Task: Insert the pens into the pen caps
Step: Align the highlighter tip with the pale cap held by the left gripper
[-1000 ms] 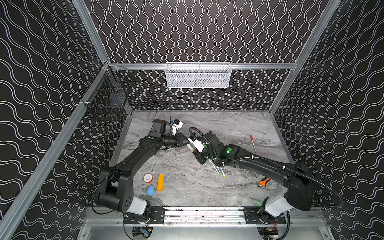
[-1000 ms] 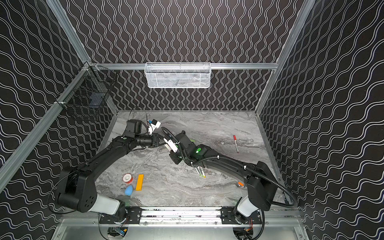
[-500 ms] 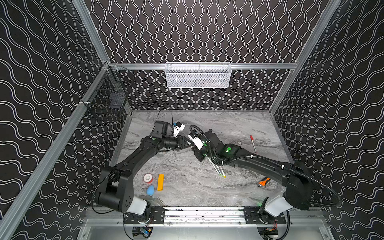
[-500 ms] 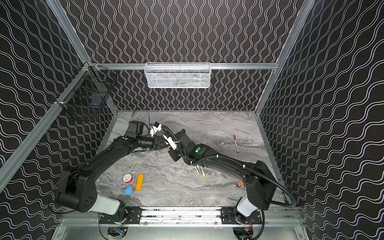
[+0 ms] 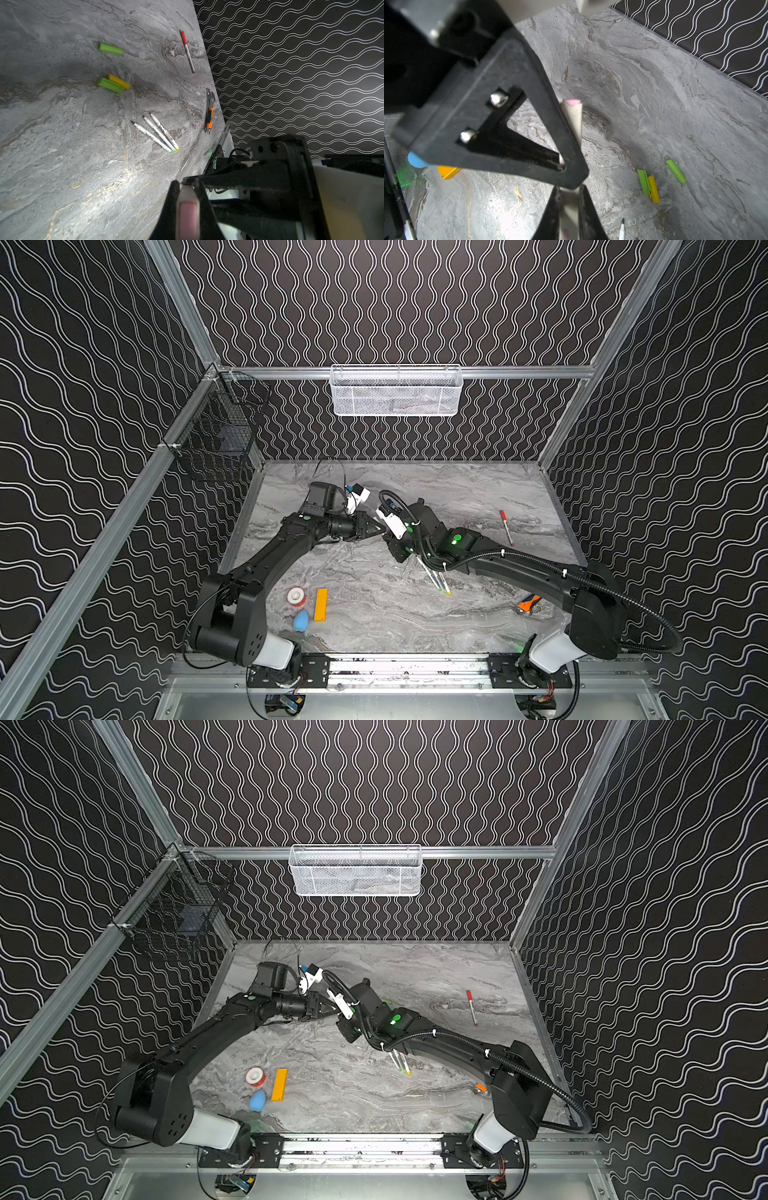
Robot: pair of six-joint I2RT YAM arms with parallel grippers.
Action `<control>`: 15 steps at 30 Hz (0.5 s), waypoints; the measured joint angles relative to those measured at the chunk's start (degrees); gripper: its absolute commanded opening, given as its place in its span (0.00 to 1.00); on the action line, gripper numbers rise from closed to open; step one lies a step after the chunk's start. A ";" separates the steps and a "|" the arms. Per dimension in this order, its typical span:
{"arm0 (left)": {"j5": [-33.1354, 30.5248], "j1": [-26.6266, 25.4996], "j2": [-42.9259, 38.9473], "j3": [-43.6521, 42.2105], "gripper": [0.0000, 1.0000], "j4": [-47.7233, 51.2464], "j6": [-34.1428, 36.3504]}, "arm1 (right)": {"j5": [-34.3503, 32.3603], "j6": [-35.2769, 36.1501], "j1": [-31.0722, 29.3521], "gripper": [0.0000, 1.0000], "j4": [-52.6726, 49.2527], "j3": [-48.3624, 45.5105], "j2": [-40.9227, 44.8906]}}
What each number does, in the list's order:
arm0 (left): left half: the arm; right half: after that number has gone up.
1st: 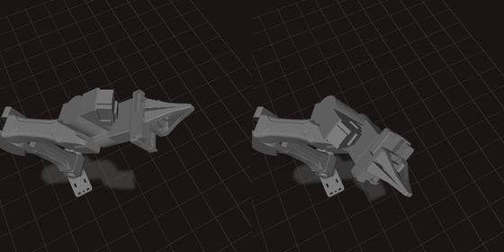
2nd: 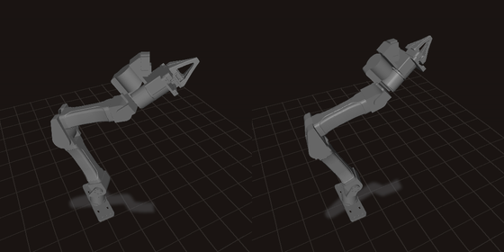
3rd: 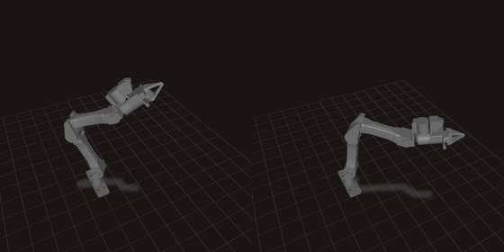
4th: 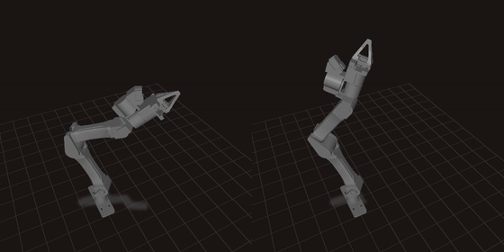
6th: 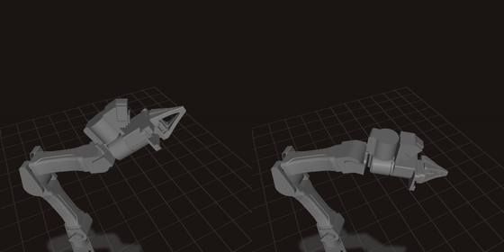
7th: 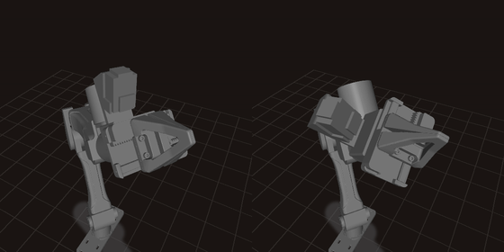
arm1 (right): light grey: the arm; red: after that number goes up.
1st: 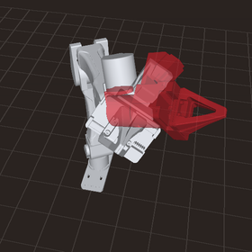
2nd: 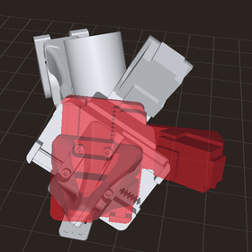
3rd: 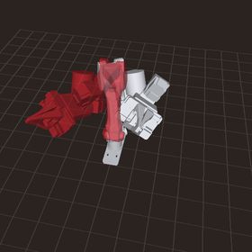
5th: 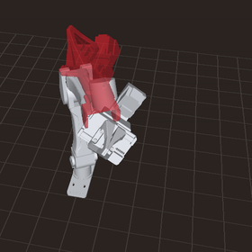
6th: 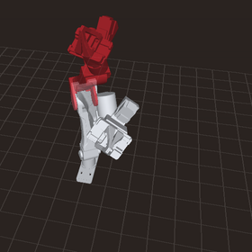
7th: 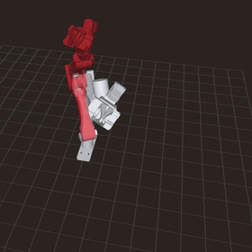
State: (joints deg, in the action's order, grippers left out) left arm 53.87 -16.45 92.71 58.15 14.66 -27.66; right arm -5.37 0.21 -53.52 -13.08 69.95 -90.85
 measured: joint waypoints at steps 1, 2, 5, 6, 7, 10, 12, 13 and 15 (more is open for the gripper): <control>-0.13 0.00 -0.13 0.00 0.00 0.13 0.00 | -0.02 -0.55 0.00 0.27 0.24 -0.24 0.02; -0.31 0.00 -0.28 0.00 0.00 0.22 0.00 | -0.04 -0.90 0.00 0.30 0.26 -0.52 0.07; -0.70 0.00 -0.83 0.00 0.00 0.44 0.11 | -0.04 -1.77 0.00 0.34 0.09 -2.29 0.26; -0.76 0.04 -1.03 0.00 0.00 0.46 0.26 | -0.07 -2.38 0.02 0.35 0.07 -3.08 0.42; -0.76 0.04 -1.09 0.00 0.00 0.46 0.50 | -0.07 -2.45 0.20 0.32 0.07 -3.91 0.66; -0.87 0.07 -1.11 0.00 0.00 0.44 0.66 | 0.39 -3.61 0.63 0.20 0.11 -5.81 1.27; -1.11 0.04 -1.11 0.00 0.00 0.28 0.70 | 1.62 -3.58 0.70 0.14 0.42 -6.64 1.66; -1.07 0.02 -1.11 0.00 0.00 0.11 0.70 | 2.21 -3.45 0.61 0.13 0.74 -6.97 1.92; -0.63 0.00 -1.11 -0.02 0.04 -0.02 0.68 | 3.04 -3.23 0.66 0.09 1.05 -7.45 2.56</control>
State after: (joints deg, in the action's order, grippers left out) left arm 53.23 -16.45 91.59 58.13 14.63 -26.98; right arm -2.33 -3.03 -52.86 -12.03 62.50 -88.29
